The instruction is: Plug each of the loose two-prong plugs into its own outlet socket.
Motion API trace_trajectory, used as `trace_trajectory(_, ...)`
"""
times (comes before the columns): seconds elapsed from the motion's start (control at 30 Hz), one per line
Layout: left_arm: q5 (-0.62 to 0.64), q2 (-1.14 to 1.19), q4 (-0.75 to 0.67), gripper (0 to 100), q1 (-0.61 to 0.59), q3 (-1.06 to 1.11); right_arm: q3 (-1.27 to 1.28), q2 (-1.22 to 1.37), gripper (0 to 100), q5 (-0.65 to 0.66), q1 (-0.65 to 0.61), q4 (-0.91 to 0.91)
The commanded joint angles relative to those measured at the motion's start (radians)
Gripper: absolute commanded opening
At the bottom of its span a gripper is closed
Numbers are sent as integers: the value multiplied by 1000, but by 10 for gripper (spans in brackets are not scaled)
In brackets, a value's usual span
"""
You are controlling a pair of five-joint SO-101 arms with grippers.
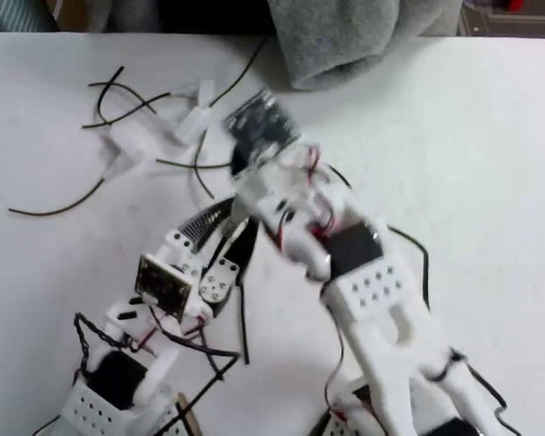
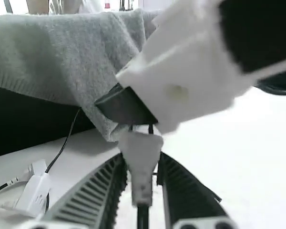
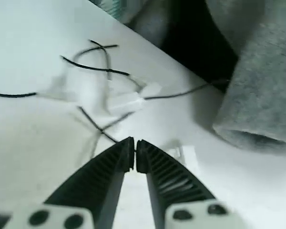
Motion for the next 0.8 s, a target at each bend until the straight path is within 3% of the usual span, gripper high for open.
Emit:
trace_trajectory(0.0, 3, -18, -9, 23, -7, -32, -17, 114, 19, 40, 139, -77)
trace_trajectory(0.27, 3, -18, -9, 23, -7, -28, -31, 101, 19, 40, 163, -81)
trace_trajectory(0.57, 5, -16, 18, 23, -7, -6, -31, -130, 19, 40, 177, 36)
trace_trajectory(0.77, 8, -16, 72, 23, 2, 57, -29, -180, 19, 40, 357, 153)
